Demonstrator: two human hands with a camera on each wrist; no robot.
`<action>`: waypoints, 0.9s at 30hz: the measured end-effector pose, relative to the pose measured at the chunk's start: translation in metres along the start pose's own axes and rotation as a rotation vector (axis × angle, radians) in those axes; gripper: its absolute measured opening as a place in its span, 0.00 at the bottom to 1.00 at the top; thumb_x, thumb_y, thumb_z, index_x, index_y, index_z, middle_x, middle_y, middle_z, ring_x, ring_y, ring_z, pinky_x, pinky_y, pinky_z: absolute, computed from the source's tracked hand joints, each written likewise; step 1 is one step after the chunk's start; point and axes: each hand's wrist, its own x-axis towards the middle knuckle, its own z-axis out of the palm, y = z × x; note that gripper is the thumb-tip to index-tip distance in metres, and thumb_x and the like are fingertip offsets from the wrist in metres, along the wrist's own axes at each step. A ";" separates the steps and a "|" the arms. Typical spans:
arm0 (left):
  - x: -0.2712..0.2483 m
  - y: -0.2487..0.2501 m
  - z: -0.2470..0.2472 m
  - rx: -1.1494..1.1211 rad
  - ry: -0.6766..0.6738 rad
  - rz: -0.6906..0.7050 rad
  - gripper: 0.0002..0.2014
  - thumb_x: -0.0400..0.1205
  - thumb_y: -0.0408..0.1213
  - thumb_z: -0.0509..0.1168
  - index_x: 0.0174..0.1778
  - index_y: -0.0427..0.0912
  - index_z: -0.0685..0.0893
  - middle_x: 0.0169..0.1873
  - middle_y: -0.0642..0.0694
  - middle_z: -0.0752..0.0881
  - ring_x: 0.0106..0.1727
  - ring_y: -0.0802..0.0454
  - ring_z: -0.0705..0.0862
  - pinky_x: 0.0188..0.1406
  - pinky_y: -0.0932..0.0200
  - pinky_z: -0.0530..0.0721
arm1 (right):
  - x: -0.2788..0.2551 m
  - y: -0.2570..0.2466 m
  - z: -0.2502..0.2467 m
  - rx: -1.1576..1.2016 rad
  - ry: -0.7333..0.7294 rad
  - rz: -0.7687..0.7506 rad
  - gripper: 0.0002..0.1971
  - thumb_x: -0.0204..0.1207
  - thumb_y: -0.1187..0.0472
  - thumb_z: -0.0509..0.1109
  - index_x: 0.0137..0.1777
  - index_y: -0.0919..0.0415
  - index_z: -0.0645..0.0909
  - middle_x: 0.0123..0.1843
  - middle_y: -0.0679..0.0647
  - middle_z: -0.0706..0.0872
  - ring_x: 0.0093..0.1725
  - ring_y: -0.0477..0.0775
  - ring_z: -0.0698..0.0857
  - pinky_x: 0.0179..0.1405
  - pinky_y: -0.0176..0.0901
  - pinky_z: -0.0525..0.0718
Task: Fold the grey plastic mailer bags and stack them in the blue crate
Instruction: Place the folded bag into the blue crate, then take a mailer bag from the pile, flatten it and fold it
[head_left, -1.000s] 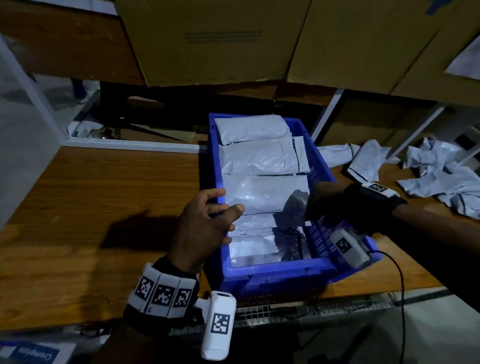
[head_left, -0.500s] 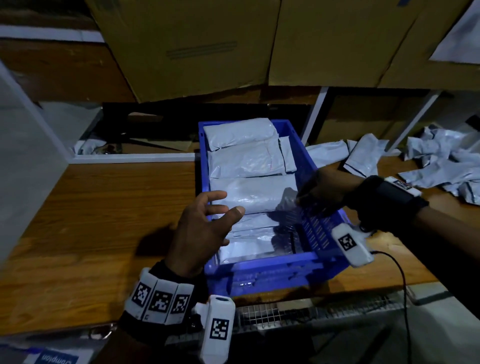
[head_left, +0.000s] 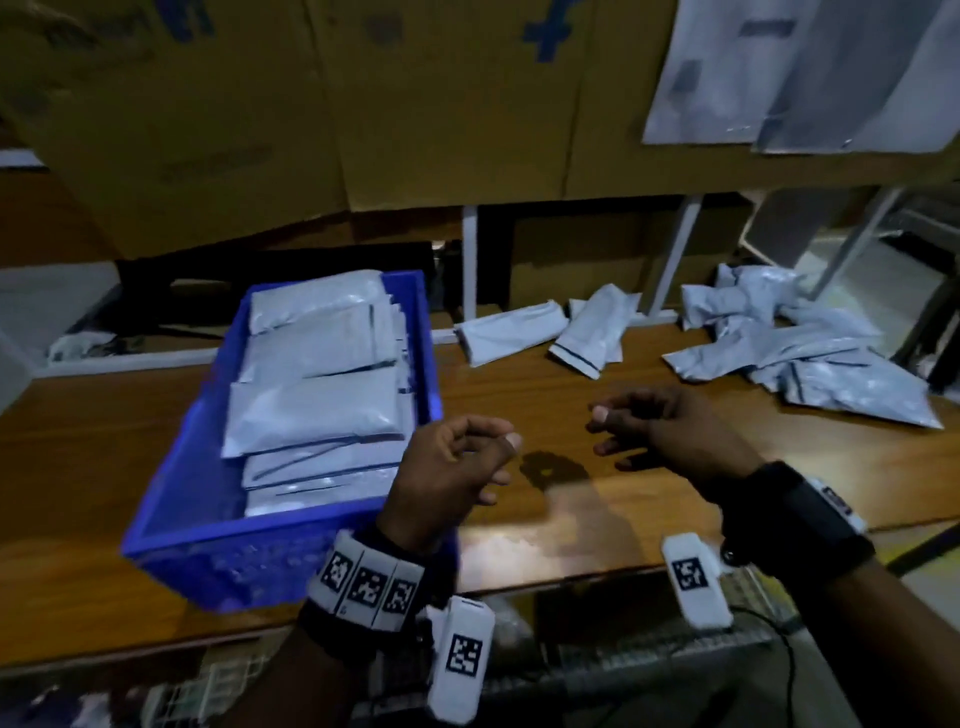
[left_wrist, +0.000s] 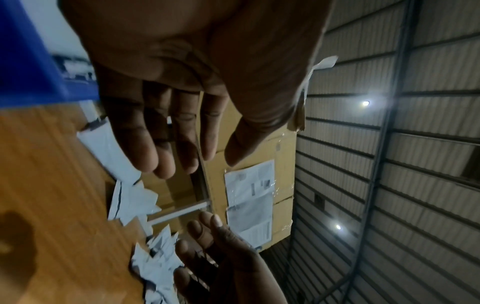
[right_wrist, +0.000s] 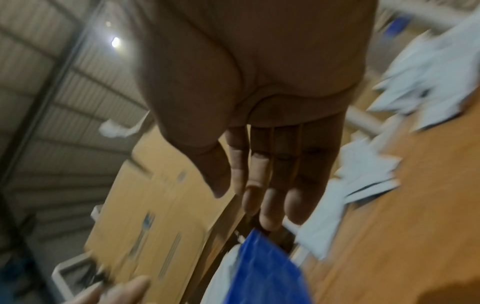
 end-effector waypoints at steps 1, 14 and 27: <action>0.002 -0.005 0.026 -0.004 -0.007 -0.019 0.10 0.80 0.34 0.78 0.54 0.36 0.88 0.42 0.35 0.89 0.33 0.49 0.87 0.28 0.56 0.82 | -0.004 0.014 -0.022 0.028 0.007 0.004 0.13 0.82 0.59 0.76 0.59 0.68 0.88 0.52 0.59 0.94 0.49 0.62 0.93 0.51 0.60 0.90; 0.071 -0.053 0.166 -0.025 0.051 -0.129 0.25 0.67 0.49 0.85 0.55 0.38 0.90 0.46 0.32 0.91 0.38 0.43 0.88 0.35 0.52 0.83 | 0.046 0.112 -0.156 0.235 0.010 0.014 0.13 0.82 0.62 0.76 0.54 0.75 0.86 0.38 0.64 0.88 0.37 0.57 0.89 0.35 0.48 0.84; 0.288 -0.068 0.194 -0.090 0.257 -0.158 0.15 0.74 0.53 0.80 0.43 0.45 0.93 0.39 0.39 0.92 0.40 0.40 0.88 0.46 0.44 0.84 | 0.239 0.100 -0.203 0.078 -0.058 0.106 0.09 0.86 0.71 0.67 0.48 0.69 0.88 0.35 0.67 0.88 0.37 0.64 0.83 0.33 0.49 0.75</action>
